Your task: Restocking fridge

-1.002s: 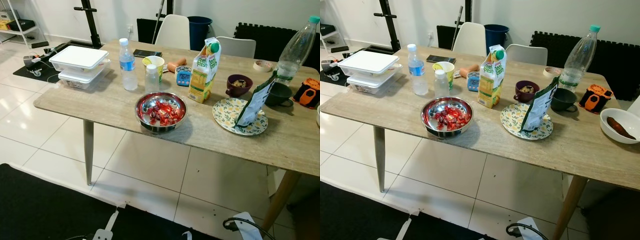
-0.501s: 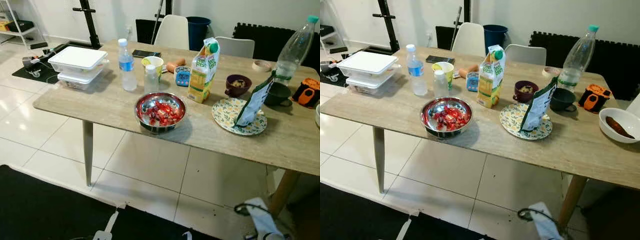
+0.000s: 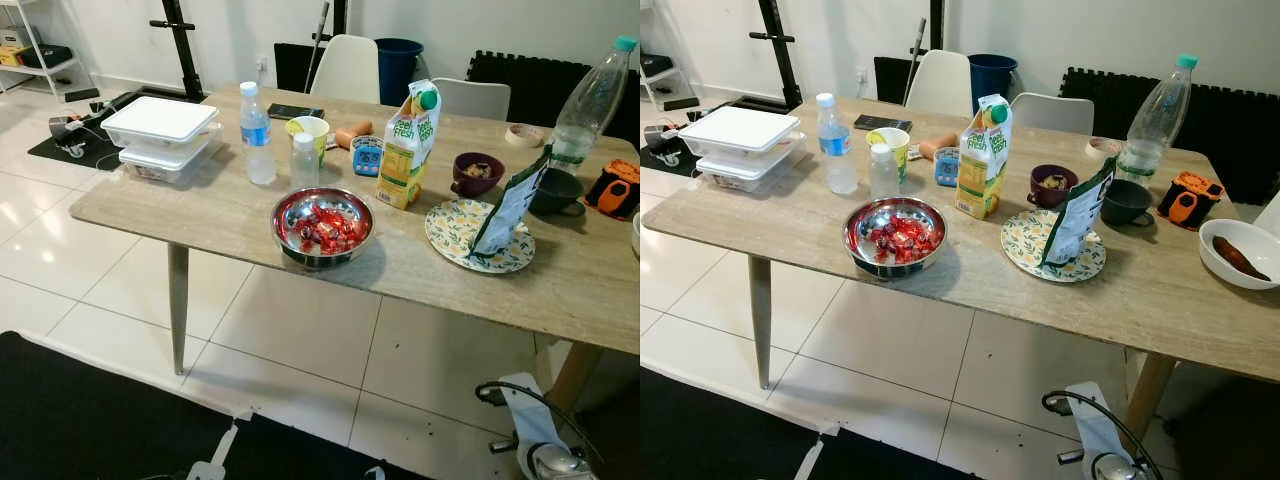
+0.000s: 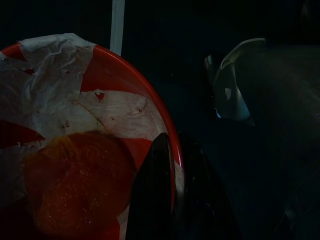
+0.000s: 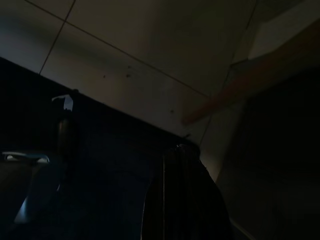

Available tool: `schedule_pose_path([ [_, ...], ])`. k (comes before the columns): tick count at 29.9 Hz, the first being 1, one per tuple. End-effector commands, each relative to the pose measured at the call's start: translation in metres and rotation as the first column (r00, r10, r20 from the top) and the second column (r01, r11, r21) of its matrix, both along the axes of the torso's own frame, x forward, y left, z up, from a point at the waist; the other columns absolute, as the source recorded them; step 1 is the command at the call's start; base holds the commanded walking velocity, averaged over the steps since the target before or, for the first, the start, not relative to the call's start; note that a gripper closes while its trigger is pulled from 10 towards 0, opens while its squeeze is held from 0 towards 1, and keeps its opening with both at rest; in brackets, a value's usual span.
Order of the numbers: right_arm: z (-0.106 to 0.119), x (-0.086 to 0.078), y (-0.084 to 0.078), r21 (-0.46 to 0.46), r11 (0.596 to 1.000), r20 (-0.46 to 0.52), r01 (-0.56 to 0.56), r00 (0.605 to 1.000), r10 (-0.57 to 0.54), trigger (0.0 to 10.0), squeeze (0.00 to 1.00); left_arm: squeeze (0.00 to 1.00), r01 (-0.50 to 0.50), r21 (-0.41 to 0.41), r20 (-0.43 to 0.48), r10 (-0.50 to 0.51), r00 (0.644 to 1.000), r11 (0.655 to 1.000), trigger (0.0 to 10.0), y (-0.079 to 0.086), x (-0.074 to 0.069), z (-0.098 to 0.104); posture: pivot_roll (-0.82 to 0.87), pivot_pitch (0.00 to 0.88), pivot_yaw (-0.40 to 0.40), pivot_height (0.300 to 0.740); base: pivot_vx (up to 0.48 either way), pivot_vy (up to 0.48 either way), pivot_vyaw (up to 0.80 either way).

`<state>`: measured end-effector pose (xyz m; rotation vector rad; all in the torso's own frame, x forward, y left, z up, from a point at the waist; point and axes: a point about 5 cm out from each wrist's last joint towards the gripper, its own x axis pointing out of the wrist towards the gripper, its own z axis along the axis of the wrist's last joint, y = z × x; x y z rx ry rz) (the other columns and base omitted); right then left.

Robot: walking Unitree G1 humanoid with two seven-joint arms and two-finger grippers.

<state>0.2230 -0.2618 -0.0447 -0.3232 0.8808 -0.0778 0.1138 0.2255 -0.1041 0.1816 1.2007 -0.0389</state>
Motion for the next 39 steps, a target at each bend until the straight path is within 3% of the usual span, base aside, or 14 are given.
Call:
schedule_pose_path([
  [1, -0.004, -0.006, 0.001, 0.011, 1.0, -0.009, 0.015, 1.0, -0.015, 10.0, 0.0, 0.0, 0.0, -0.004, -0.026, 0.0, 1.0, 1.0, 10.0, 0.001, -0.009, -0.002, -0.08, 0.06, -0.031, 0.74, 0.0, 0.0, 0.0],
  [9, -0.006, -0.01, 0.0, 0.016, 1.0, -0.019, 0.018, 1.0, -0.017, 10.0, 0.0, 0.0, 0.002, -0.021, -0.029, -0.003, 1.0, 1.0, 10.0, -0.006, -0.009, -0.004, -0.08, 0.062, -0.035, 0.74, 0.0, 0.0, 0.0],
  [29, -0.005, -0.004, 0.007, 0.031, 0.999, -0.003, 0.009, 1.0, -0.009, 10.0, 0.0, 0.0, -0.01, 0.0, -0.022, 0.01, 1.0, 1.0, 10.0, 0.005, -0.007, -0.001, -0.07, 0.065, -0.024, 0.74, 0.0, 0.0, 0.0],
  [39, -0.005, -0.005, 0.005, 0.03, 0.999, -0.003, 0.012, 1.0, -0.012, 10.0, 0.0, 0.0, -0.002, -0.016, -0.03, 0.002, 1.0, 1.0, 10.0, -0.002, -0.011, -0.003, -0.09, 0.07, -0.032, 0.74, 0.0, 0.0, 0.0],
])
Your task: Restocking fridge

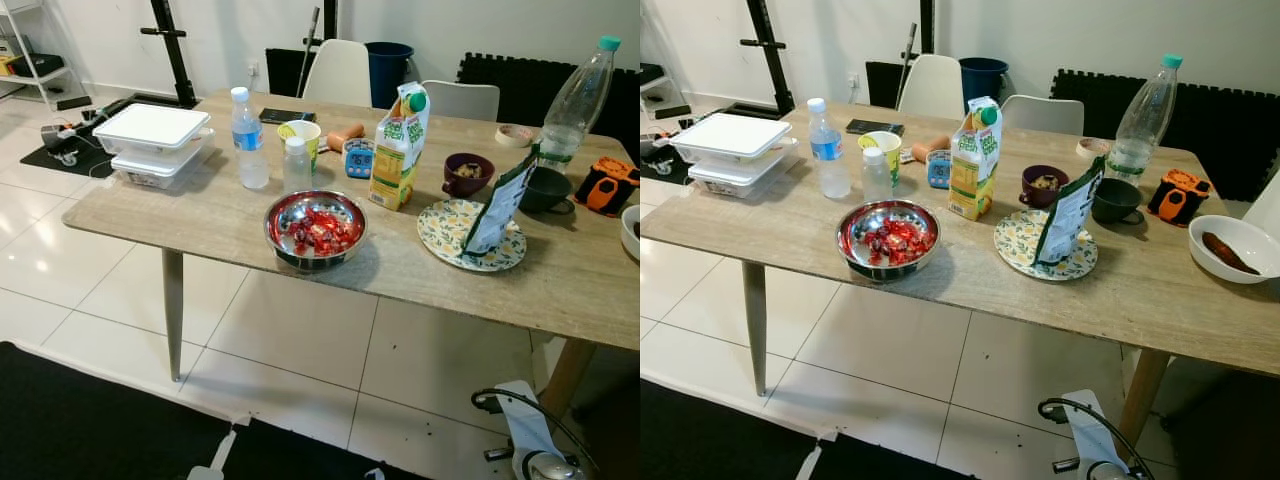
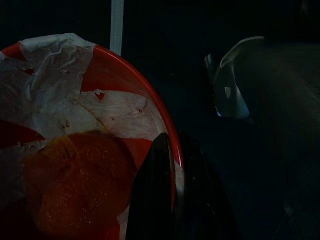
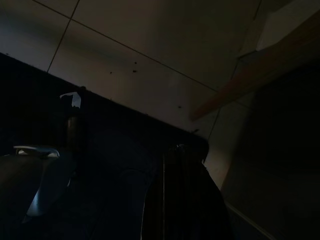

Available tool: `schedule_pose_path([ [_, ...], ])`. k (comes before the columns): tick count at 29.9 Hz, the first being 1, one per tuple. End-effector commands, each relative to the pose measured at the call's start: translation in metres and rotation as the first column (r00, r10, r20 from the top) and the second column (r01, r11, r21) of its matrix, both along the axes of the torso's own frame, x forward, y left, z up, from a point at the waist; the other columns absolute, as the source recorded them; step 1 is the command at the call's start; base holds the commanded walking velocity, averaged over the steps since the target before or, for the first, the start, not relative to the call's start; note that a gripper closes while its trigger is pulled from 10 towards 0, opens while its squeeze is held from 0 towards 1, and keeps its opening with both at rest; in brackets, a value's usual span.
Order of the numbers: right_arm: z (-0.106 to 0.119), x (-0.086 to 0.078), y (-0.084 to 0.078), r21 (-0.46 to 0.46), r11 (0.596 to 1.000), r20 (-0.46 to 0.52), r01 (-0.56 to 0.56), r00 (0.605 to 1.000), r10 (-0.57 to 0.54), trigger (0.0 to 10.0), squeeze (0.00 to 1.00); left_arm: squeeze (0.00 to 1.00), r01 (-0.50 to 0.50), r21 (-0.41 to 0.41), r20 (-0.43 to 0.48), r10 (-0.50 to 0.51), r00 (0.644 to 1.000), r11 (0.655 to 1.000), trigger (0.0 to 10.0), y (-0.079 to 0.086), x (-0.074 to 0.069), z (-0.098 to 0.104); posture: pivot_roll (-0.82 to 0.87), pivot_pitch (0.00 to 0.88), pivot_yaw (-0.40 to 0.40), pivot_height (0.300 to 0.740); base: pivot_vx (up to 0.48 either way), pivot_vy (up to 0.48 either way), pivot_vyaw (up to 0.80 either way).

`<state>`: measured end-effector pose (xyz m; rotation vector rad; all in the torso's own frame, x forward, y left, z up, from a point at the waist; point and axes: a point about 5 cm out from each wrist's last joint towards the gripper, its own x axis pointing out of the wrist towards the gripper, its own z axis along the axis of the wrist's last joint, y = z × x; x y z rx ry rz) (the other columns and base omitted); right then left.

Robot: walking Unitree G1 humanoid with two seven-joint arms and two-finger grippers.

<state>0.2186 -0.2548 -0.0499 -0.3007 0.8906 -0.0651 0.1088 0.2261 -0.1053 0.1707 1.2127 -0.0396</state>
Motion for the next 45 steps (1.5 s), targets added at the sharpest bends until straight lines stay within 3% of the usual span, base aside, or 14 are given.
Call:
schedule_pose_path([
  [1, 0.002, 0.001, -0.003, 0.003, 1.0, 0.012, 0.014, 1.0, -0.014, 10.0, 0.0, 0.0, 0.003, -0.013, -0.025, -0.003, 1.0, 1.0, 10.0, -0.005, -0.009, -0.003, -0.09, 0.071, -0.033, 0.74, 0.0, 0.0, 0.0],
  [24, 0.002, -0.002, -0.01, 0.0, 0.999, 0.015, 0.046, 0.999, -0.046, 10.0, 0.0, 0.0, -0.005, -0.005, -0.02, 0.005, 1.0, 1.0, 10.0, -0.001, -0.008, -0.002, -0.07, 0.073, -0.035, 0.74, 0.0, 0.0, 0.0],
  [32, 0.002, -0.001, -0.006, 0.003, 1.0, 0.014, 0.029, 0.999, -0.029, 10.0, 0.0, 0.0, -0.015, 0.004, -0.025, 0.015, 1.0, 1.0, 10.0, 0.003, -0.011, -0.002, -0.08, 0.066, -0.04, 0.74, 0.0, 0.0, 0.0],
  [45, -0.002, -0.011, -0.013, 0.001, 0.998, -0.001, 0.058, 0.998, -0.058, 10.0, 0.0, 0.0, -0.003, -0.013, -0.027, 0.003, 1.0, 1.0, 10.0, -0.004, -0.01, -0.004, -0.1, 0.069, -0.043, 0.74, 0.0, 0.0, 0.0],
])
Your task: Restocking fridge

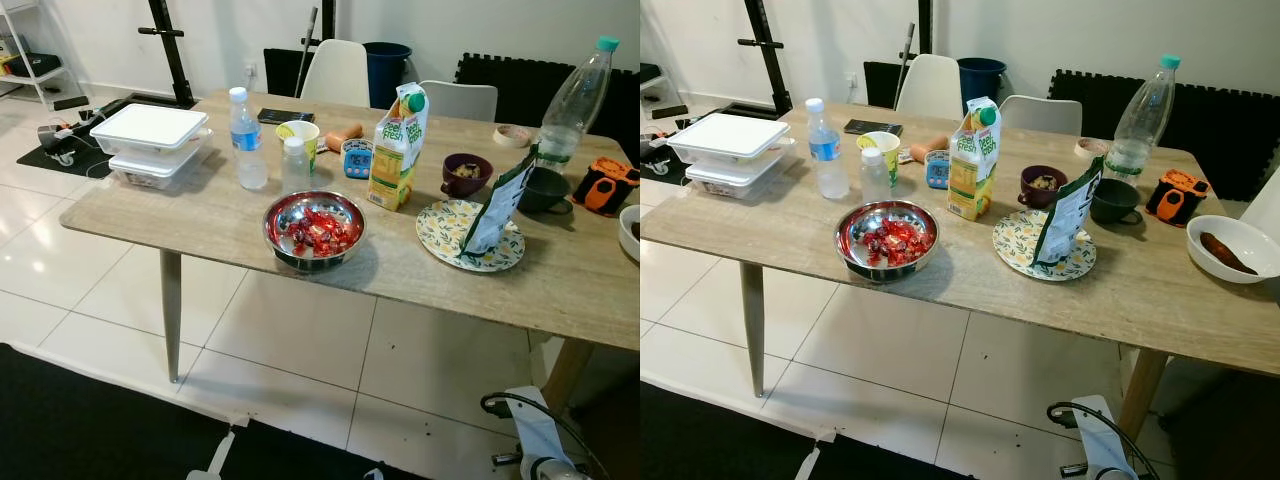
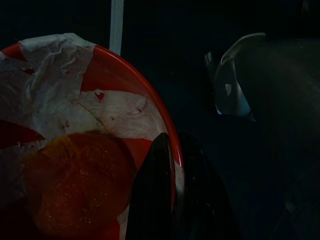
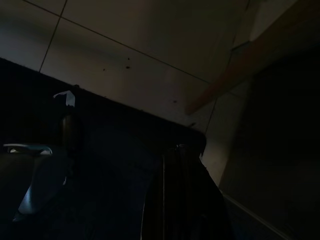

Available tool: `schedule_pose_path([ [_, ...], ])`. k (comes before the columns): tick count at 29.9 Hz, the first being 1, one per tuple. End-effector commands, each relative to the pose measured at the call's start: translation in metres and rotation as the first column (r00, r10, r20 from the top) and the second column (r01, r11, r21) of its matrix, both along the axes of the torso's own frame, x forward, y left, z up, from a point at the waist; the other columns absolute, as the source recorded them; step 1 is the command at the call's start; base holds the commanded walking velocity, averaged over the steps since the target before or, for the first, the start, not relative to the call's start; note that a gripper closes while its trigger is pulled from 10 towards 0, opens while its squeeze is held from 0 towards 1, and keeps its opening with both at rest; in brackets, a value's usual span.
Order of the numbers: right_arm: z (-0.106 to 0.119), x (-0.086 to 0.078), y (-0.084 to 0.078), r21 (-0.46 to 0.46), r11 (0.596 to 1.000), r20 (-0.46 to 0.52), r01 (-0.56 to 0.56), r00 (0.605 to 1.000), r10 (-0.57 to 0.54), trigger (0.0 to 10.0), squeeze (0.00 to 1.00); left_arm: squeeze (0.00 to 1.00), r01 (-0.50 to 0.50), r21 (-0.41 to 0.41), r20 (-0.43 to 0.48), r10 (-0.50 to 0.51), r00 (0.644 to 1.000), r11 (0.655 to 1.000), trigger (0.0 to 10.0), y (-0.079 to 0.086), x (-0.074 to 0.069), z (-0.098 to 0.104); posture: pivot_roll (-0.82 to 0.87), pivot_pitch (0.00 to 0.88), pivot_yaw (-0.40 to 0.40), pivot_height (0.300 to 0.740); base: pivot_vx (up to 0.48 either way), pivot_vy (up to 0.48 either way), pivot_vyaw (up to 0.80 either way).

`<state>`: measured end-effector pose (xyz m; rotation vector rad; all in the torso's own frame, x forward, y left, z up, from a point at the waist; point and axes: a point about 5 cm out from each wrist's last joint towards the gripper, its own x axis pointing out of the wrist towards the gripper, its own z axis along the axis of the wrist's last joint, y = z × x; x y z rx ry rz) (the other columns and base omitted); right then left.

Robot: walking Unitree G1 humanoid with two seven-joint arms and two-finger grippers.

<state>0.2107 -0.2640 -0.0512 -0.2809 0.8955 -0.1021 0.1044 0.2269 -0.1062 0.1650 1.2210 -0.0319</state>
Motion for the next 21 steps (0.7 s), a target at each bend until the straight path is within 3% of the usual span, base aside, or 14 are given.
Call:
schedule_pose_path([
  [1, 0.0, -0.003, -0.004, 0.0, 1.0, 0.0, 0.02, 1.0, -0.02, 10.0, 0.0, 0.0, 0.006, -0.014, -0.019, -0.006, 1.0, 1.0, 10.0, -0.006, -0.005, -0.003, -0.09, 0.071, -0.04, 0.74, 0.0, 0.0, 0.0],
  [10, -0.004, -0.003, 0.007, 0.02, 1.0, -0.002, 0.004, 1.0, -0.004, 10.0, 0.0, 0.0, 0.01, -0.013, -0.011, -0.01, 1.0, 1.0, 10.0, -0.004, -0.002, -0.002, -0.1, 0.076, -0.039, 0.74, 0.0, 0.0, 0.0],
  [21, -0.022, -0.024, 0.029, 0.063, 0.997, -0.055, -0.047, 0.997, 0.05, 10.0, 0.0, 0.0, 0.029, -0.006, -0.029, -0.029, 0.999, 1.0, 10.0, -0.004, -0.008, -0.003, -0.09, 0.088, -0.037, 0.74, 0.0, 0.0, 0.0],
])
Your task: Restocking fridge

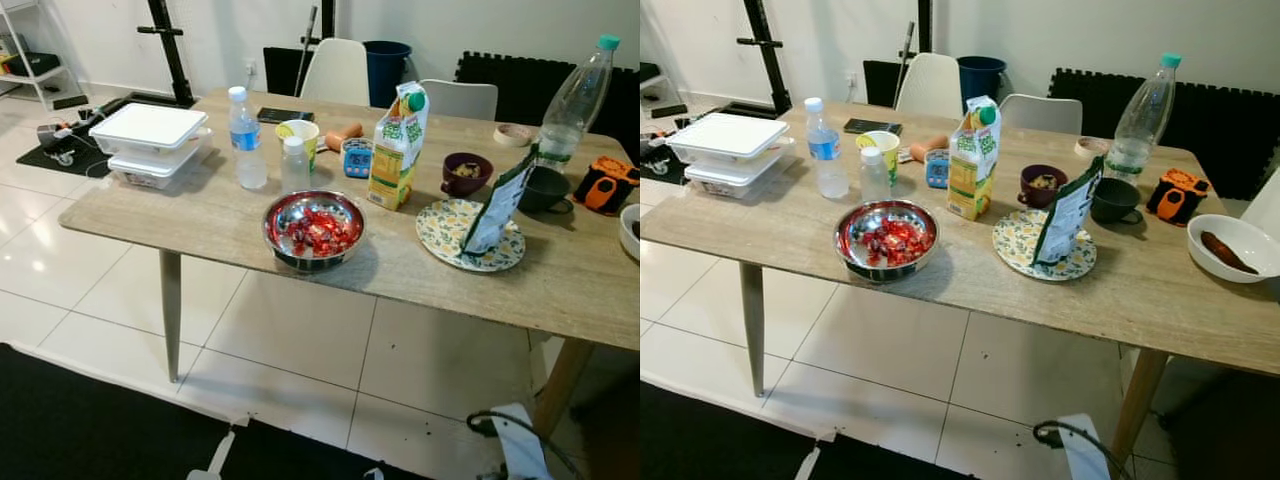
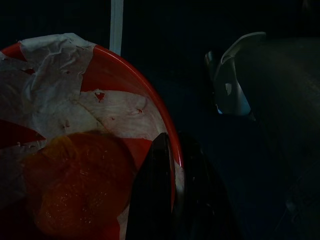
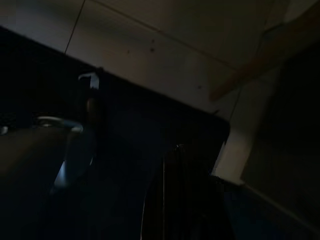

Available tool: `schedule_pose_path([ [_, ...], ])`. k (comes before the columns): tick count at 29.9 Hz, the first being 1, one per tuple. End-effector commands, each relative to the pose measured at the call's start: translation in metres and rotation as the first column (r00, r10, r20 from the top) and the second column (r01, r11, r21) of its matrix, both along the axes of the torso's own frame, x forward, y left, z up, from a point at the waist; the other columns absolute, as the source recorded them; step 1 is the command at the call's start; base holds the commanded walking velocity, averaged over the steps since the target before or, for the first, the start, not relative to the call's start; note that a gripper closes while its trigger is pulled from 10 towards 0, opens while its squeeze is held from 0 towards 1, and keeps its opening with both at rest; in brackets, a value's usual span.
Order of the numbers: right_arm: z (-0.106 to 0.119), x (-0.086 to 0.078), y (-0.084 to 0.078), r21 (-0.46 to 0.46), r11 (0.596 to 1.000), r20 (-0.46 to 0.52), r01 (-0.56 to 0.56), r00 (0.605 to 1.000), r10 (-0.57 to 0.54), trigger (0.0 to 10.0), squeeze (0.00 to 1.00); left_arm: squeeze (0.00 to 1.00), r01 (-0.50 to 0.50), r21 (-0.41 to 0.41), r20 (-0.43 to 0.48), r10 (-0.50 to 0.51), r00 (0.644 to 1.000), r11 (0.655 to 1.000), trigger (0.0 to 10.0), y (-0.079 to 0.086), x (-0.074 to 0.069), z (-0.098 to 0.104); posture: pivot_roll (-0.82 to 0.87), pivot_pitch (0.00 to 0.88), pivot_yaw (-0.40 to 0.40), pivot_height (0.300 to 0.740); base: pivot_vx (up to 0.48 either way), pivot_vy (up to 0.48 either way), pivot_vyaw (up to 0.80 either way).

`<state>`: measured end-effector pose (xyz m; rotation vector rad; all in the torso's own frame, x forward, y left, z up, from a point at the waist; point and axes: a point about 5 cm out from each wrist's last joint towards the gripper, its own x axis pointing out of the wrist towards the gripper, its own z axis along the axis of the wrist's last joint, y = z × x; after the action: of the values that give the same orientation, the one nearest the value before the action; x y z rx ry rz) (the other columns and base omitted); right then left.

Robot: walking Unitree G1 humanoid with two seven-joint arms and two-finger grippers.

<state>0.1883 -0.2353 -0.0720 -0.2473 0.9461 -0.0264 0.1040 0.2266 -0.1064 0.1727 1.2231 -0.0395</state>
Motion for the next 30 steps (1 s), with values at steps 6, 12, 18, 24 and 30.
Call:
schedule_pose_path([
  [6, -0.011, -0.011, 0.028, 0.03, 0.992, -0.037, -0.12, 0.992, 0.121, 10.0, 0.0, 0.0, 0.01, -0.002, -0.008, -0.01, 1.0, 1.0, 10.0, 0.001, -0.004, -0.001, -0.04, 0.099, -0.039, 0.74, 0.0, 0.0, 0.0],
  [12, -0.01, -0.006, 0.037, 0.03, 0.986, -0.033, -0.166, 0.985, 0.167, 10.0, 0.0, 0.0, 0.039, 0.002, -0.004, -0.039, 0.999, 0.999, 10.0, -0.002, 0.001, 0.0, -0.06, 0.095, -0.035, 0.74, 0.0, 0.0, 0.0],
  [18, -0.008, -0.004, 0.032, 0.006, 0.986, -0.036, -0.164, 0.986, 0.164, 10.0, 0.0, 0.0, 0.071, -0.006, 0.013, -0.071, 0.997, 0.997, 10.0, -0.009, 0.008, 0.001, 0.0, 0.1, -0.032, 0.74, 0.0, 0.0, 0.0],
  [24, -0.009, -0.005, 0.029, 0.017, 0.995, -0.034, -0.101, 0.994, 0.101, 10.0, 0.0, 0.0, 0.089, 0.019, 0.018, -0.09, 0.996, 0.996, 10.0, 0.003, 0.012, 0.004, 0.01, 0.113, -0.016, 0.74, 0.0, 0.0, 0.0],
  [30, -0.015, -0.015, 0.035, 0.018, 0.994, -0.07, -0.111, 0.991, 0.112, 10.0, 0.0, 0.0, 0.082, 0.045, -0.004, -0.082, 0.997, 0.996, 10.0, 0.014, 0.007, 0.005, 0.01, 0.084, -0.037, 0.74, 0.0, 0.0, 0.0],
])
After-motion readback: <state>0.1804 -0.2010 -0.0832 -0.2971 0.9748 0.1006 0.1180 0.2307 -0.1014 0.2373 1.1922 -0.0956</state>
